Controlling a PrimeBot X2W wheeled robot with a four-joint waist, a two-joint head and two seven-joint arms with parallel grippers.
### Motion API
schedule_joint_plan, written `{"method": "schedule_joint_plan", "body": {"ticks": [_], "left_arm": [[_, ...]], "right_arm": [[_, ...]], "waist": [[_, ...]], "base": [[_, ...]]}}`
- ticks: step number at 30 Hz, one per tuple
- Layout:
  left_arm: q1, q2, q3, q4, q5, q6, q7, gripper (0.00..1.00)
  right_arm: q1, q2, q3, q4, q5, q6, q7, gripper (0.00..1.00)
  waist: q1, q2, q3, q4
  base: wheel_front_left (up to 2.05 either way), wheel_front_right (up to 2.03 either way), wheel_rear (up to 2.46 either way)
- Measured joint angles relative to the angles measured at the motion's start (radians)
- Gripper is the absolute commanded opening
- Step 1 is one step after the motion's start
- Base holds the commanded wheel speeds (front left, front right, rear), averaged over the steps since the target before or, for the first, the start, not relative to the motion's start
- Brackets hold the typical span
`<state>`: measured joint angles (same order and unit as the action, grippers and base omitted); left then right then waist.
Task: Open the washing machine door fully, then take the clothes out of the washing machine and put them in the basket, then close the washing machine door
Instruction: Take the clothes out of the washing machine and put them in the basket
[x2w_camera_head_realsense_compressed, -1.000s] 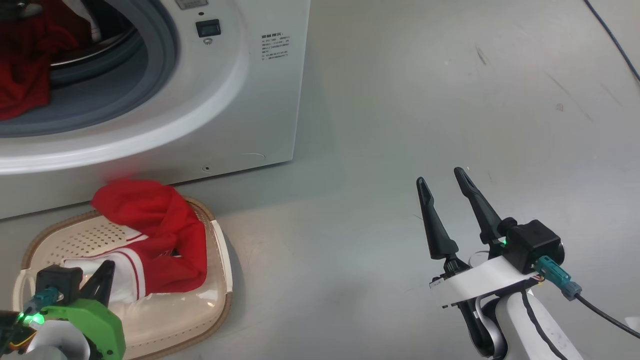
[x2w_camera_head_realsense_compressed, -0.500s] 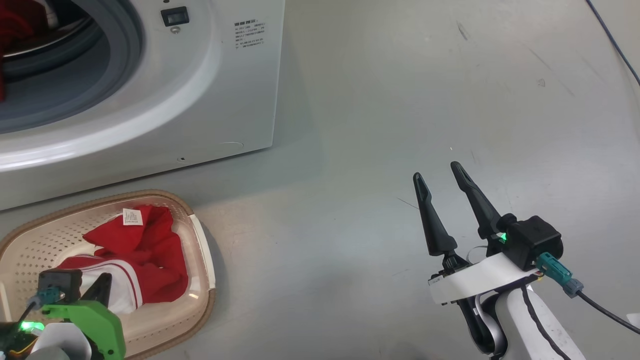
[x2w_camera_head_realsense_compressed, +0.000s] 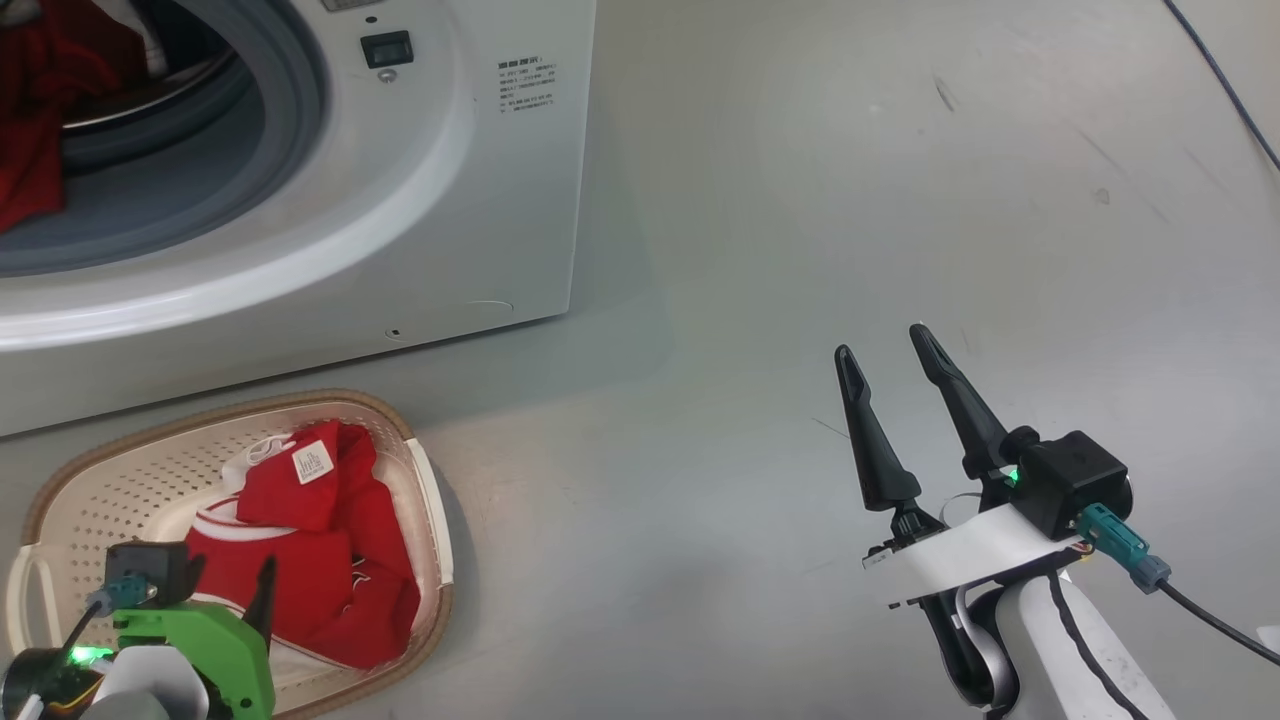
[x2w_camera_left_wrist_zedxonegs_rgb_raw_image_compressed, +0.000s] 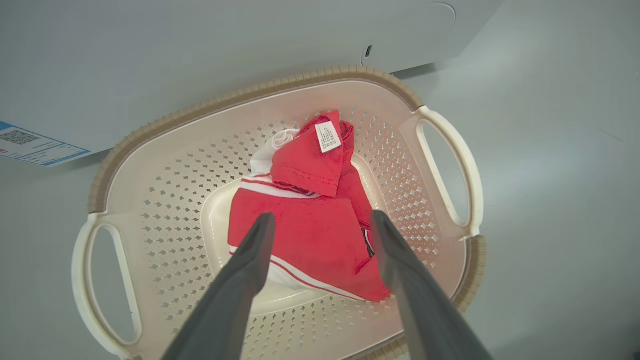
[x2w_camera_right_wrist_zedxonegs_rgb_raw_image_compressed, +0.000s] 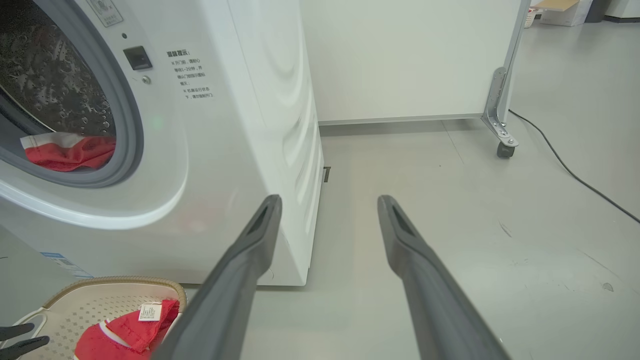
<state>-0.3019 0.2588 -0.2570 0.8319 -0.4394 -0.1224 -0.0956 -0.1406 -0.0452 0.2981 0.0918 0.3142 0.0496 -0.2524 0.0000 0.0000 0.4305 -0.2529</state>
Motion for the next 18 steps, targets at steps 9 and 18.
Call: {"method": "schedule_joint_plan", "body": {"ticks": [9, 18], "left_arm": [[-0.033, -0.026, -0.014, -0.015, 0.002, 0.000, -0.098, 1.00], [-0.048, -0.072, -0.031, -0.096, 0.001, -0.002, -0.146, 1.00]], "right_arm": [[0.000, 0.000, -0.025, 0.011, 0.000, 0.000, 0.000, 1.00], [0.010, -0.002, -0.058, 0.030, 0.000, 0.001, 0.000, 1.00]], "waist": [[0.0000, 0.0000, -0.049, 0.038], [0.0000, 0.0000, -0.122, 0.099]], "base": [[0.00, 0.00, 0.00], [0.00, 0.00, 0.00]]}}
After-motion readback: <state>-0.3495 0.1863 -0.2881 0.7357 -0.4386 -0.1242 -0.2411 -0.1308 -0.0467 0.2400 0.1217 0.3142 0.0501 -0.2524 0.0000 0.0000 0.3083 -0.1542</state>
